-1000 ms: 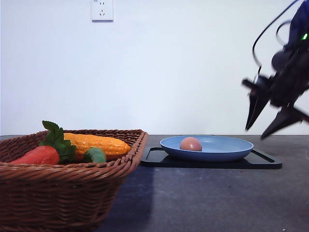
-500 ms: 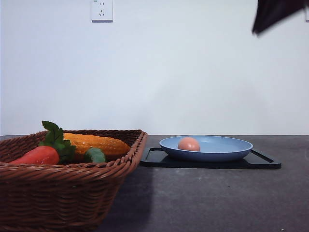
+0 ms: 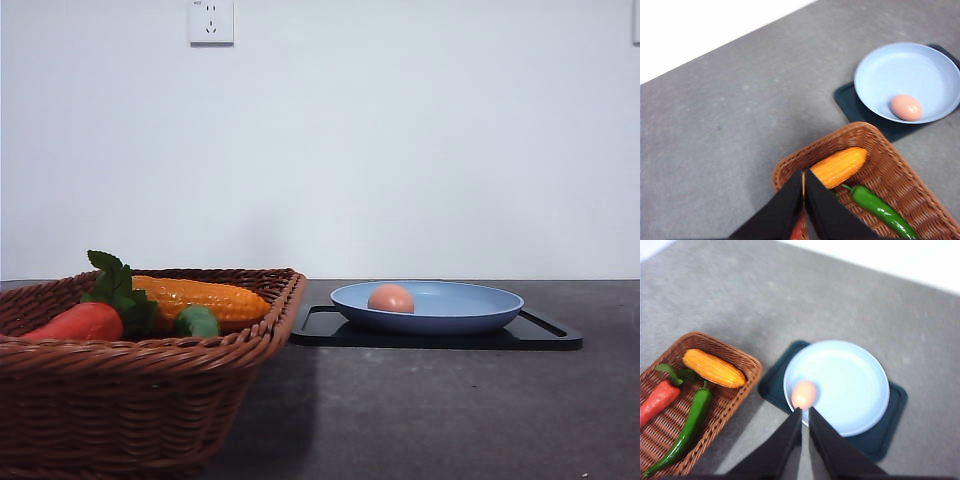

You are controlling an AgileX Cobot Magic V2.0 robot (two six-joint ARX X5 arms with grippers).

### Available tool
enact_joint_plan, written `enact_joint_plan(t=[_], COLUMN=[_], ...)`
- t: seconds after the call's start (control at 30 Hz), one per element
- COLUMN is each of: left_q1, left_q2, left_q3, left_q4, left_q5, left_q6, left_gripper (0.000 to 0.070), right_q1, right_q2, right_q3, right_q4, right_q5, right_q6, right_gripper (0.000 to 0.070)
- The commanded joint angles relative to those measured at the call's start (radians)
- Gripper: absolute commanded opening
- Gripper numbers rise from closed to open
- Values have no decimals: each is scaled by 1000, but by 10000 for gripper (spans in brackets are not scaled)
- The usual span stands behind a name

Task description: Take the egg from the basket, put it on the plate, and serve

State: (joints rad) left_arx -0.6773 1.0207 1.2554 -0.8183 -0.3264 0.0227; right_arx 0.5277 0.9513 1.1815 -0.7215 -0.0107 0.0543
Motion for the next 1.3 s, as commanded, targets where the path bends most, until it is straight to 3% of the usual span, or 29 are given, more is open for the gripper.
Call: enact_joint_plan(t=[0.0,0.23,0.33,0.47,0.6,1.17,1.27], left_q1=[-3,-5,-14,-18,-18,-18,-15], left_q2=[-17,-180,-247,-308,-311,-309,-331], left_q3=[-32,-325,-465,-596,-617,-617,-617], left_q4=[36,266,366,434,425,448,408], left_q5=[12,50,50,66,123,127,123], left_q6=[-26,-171,-239,-316,-396,-397,-360], left_gripper=[0,0,0,0,0,0,0], right_q1=[41,133,153,160,157,157,157], right_q2=[-51,-260,-318,-346,-345,-347,-347], right_q3=[-91,-445,-567,-665,-684,-684,-684], right_q4=[79,375,496,557,556,564,564], right_q5=[44,203,211,221,222,223,223], right_q6=[30,93,96,101,102,102,102], right_gripper=[0,0,0,0,0,0,0])
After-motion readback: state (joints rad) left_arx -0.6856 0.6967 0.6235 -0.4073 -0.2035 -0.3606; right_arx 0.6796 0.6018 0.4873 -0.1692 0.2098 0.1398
